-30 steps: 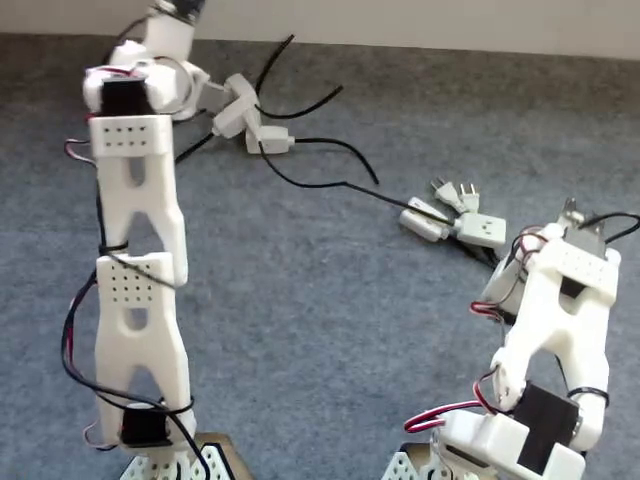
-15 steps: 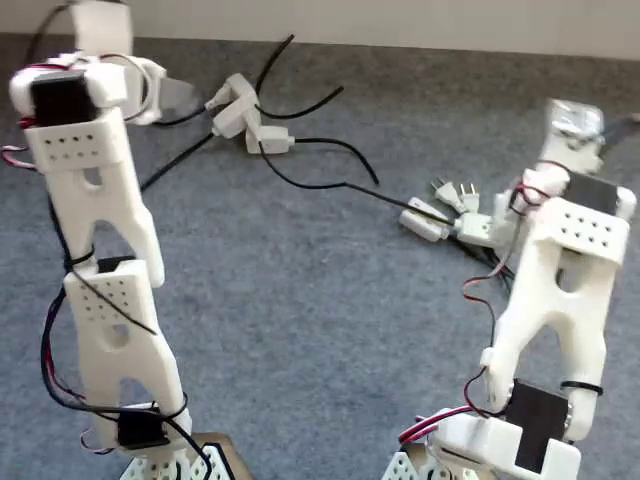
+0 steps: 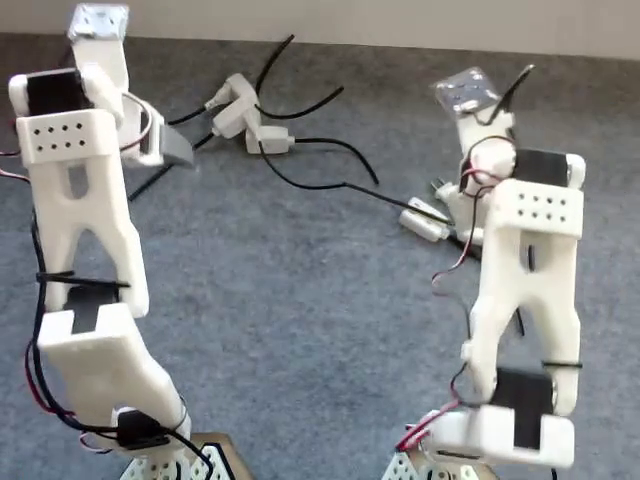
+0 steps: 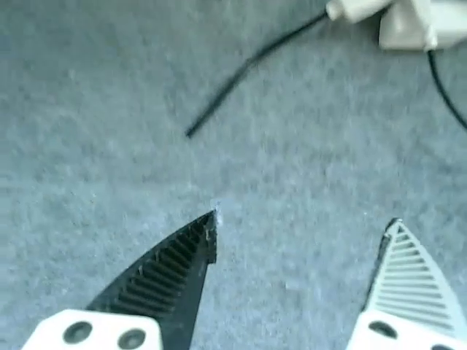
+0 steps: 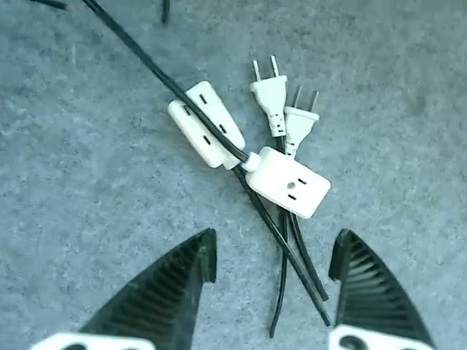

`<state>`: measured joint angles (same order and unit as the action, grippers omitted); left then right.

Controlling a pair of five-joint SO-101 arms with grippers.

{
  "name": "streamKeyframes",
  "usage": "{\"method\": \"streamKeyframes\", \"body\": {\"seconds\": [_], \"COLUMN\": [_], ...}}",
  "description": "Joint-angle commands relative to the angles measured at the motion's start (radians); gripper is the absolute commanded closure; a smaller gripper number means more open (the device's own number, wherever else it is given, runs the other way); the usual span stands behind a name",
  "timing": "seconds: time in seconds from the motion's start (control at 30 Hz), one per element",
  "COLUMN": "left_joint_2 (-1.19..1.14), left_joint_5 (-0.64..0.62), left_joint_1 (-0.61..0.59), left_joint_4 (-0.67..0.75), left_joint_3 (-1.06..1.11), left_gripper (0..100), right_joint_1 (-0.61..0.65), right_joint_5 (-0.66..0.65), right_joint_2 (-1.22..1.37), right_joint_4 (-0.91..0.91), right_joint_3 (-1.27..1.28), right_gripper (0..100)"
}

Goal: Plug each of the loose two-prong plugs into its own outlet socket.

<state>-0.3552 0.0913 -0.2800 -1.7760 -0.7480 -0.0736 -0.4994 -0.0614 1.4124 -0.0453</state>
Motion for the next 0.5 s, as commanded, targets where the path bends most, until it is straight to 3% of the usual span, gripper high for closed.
{"method": "streamKeyframes", "body": {"seconds": [0.0, 0.13, 0.47], "left_joint_2": [0.081, 0.081, 0.081], "left_joint_5": [-0.006, -0.005, -0.002], "left_joint_1": [0.012, 0.064, 0.117], "left_joint_4": [0.049, 0.127, 0.295], "left_joint_3": [0.150, 0.272, 0.476], "left_gripper": [66, 66, 66], "right_joint_1": [-0.096, -0.111, -0.054], "right_joint_5": [0.400, 0.775, 1.301], "right_joint_2": [0.104, 0.280, 0.682], "right_joint_4": [-0.033, -0.007, 0.217], "right_joint_3": [-0.084, -0.194, -0.722], "right_gripper": [74.7, 74.7, 74.7]}}
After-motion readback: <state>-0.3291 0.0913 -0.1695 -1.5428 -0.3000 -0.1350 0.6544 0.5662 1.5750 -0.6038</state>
